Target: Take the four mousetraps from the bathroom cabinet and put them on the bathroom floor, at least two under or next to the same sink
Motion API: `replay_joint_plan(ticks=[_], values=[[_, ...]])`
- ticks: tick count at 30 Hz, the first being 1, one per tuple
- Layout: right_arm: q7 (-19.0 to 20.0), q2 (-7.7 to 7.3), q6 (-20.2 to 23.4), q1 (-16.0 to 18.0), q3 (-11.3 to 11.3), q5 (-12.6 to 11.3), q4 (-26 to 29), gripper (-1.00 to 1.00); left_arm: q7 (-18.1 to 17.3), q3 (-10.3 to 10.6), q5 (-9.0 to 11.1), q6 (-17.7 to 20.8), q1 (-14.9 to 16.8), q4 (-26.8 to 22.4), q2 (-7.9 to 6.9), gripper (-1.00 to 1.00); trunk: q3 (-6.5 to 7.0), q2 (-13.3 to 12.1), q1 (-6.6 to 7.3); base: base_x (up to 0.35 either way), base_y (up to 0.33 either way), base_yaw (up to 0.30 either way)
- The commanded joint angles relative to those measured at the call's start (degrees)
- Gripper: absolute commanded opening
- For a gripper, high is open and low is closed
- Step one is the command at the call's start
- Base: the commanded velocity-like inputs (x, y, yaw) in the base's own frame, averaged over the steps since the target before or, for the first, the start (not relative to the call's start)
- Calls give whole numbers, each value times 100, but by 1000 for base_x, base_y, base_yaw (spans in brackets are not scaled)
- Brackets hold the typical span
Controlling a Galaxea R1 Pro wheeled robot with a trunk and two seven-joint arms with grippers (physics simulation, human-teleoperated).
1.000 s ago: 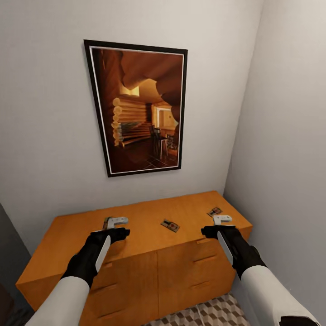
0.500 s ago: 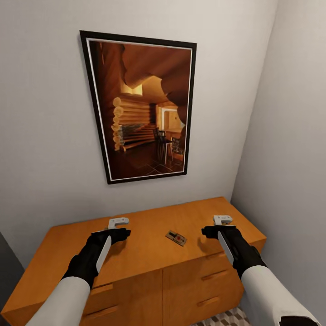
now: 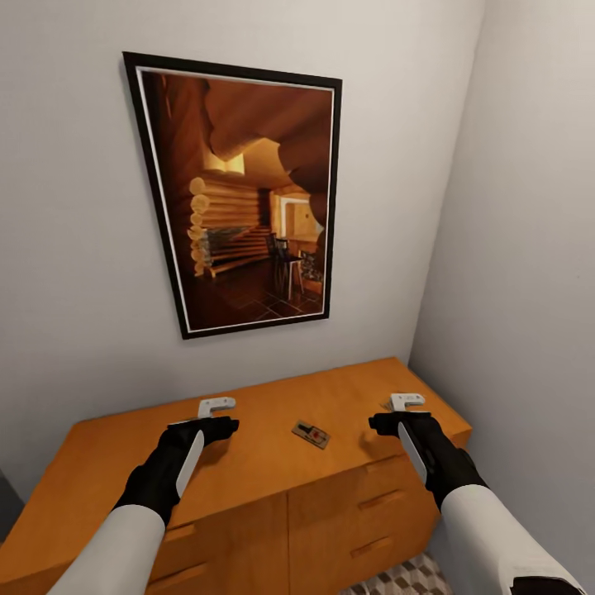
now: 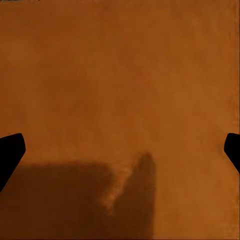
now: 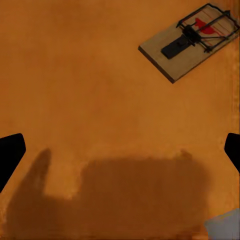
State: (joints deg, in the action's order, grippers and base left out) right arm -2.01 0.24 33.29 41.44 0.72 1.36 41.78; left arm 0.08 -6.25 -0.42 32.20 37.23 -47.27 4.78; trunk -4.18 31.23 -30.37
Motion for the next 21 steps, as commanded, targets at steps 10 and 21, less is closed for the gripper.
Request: replay_joint_plan(ticks=[10,21], values=[[-3,2,28,5,7,14,6,100,1,-16,-2,35,4,-9,0,100,-12,11,-3,53,27,-258],[-1,2,28,5,5,14,6,100,1,-16,-2,41,4,-4,-10,100,-12,11,-3,256,168,-263]])
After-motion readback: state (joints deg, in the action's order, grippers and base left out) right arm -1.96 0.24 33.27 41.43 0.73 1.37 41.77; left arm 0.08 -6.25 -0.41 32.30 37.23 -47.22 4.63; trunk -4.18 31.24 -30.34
